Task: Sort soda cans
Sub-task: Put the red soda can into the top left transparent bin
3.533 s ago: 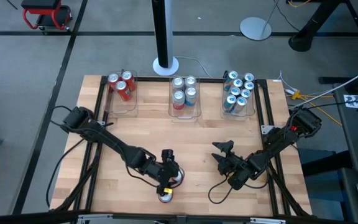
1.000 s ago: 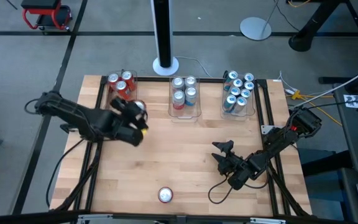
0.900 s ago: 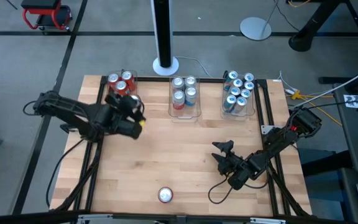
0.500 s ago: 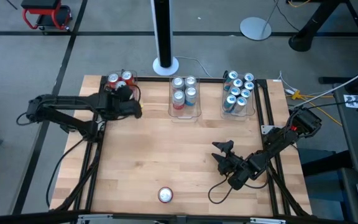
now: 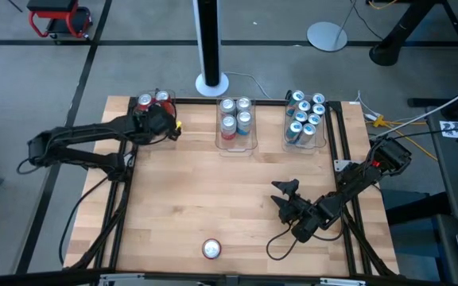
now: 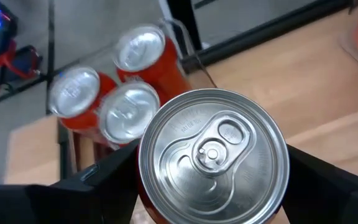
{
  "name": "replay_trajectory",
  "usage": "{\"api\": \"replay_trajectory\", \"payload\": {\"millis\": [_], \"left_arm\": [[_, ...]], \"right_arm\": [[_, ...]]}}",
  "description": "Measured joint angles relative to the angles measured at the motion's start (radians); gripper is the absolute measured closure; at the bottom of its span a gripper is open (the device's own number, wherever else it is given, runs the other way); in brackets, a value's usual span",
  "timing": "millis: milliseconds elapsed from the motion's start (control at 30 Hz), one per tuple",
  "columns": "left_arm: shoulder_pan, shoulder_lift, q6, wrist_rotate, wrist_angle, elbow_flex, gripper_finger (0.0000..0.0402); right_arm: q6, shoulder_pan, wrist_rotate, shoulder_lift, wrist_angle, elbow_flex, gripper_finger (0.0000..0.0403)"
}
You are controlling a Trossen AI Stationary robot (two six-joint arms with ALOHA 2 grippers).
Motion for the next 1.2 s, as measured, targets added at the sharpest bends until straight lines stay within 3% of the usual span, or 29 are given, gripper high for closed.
{"api": "replay_trajectory", "payload": {"millis": [467,633,1000,1200], "left_arm": [[0.102,0.0,0.023,0.075,0.246,-0.162,0.0104],[0.107,0.0,0.027,0.063,0.27,-0.194,0.0069],[0.116,0.0,0.07,0.059,0.29,-0.194,0.0053],[0.111,-0.025,0.152,0.058,0.282,-0.115,0.0051]], "right_arm": [[0.0,0.0,0.0,0.0,0.0,0.0,0.0029],[0.0,0.0,0.0,0.0,0.0,0.0,0.0029],[0.0,0.0,0.0,0.0,0.0,0.0,0.0029],[0.0,0.0,0.0,0.0,0.0,0.0,0.0029]]}}
